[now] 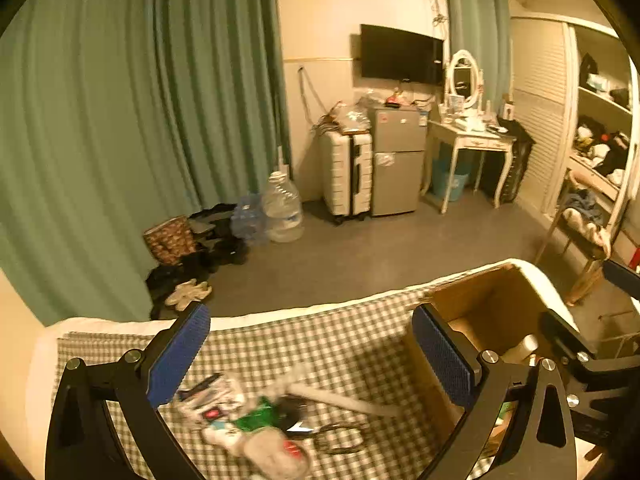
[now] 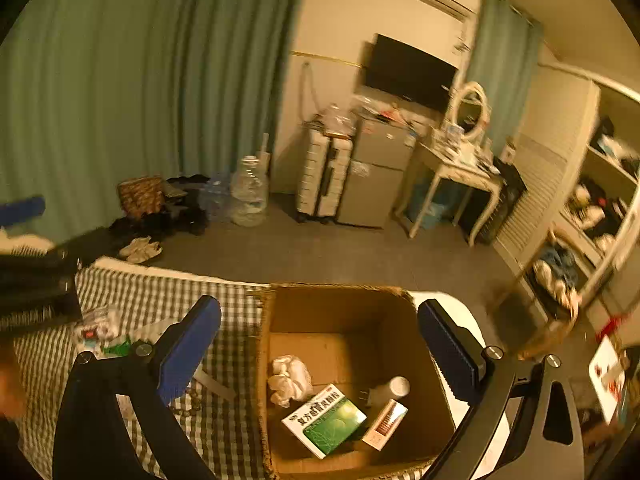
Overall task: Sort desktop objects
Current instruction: 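Move both tools back over the pile on the bed, then grasp the foil snack bag with the left tool and lift it, then carry the foil snack bag with left tool while right tool carries the swab cup over the box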
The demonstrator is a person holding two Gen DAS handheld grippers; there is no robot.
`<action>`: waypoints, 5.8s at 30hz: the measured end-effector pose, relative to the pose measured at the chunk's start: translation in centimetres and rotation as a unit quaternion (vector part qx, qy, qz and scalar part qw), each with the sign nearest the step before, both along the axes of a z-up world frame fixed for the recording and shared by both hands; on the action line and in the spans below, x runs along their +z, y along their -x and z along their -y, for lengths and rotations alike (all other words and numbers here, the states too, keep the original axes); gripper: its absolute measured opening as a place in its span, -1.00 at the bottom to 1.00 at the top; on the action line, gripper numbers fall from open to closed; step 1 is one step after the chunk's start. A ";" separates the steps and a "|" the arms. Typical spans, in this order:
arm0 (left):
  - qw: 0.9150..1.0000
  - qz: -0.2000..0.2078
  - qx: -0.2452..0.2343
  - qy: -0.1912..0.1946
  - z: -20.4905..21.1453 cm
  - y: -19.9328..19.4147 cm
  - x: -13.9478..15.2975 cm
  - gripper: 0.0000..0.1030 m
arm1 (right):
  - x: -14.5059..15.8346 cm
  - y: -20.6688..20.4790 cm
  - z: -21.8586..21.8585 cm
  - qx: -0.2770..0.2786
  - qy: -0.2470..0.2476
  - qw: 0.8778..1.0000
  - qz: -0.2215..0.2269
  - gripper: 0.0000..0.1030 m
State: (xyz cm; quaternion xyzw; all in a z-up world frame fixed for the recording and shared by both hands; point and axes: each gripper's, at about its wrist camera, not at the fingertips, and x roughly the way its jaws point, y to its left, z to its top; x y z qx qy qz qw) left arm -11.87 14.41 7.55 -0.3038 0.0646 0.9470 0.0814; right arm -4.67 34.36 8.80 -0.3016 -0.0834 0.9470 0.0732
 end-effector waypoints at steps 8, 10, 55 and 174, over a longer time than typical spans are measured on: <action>0.998 0.008 0.055 -0.028 5.3 1.2 1.0 1.00 | 0.5 1.2 3.0 0.002 0.000 1.000 -0.004 1.00; 0.998 0.009 0.059 -0.034 6.6 1.2 0.7 1.00 | 0.6 1.8 4.5 0.013 -0.011 1.000 -0.004 1.00; 0.989 0.137 0.061 -0.013 22.0 3.9 -19.8 1.00 | -21.1 3.2 22.9 0.219 0.021 0.959 0.177 0.99; 0.997 -0.005 -0.030 -0.069 3.1 0.3 -2.0 -0.39 | -5.6 1.2 1.6 0.054 0.036 0.997 0.042 0.19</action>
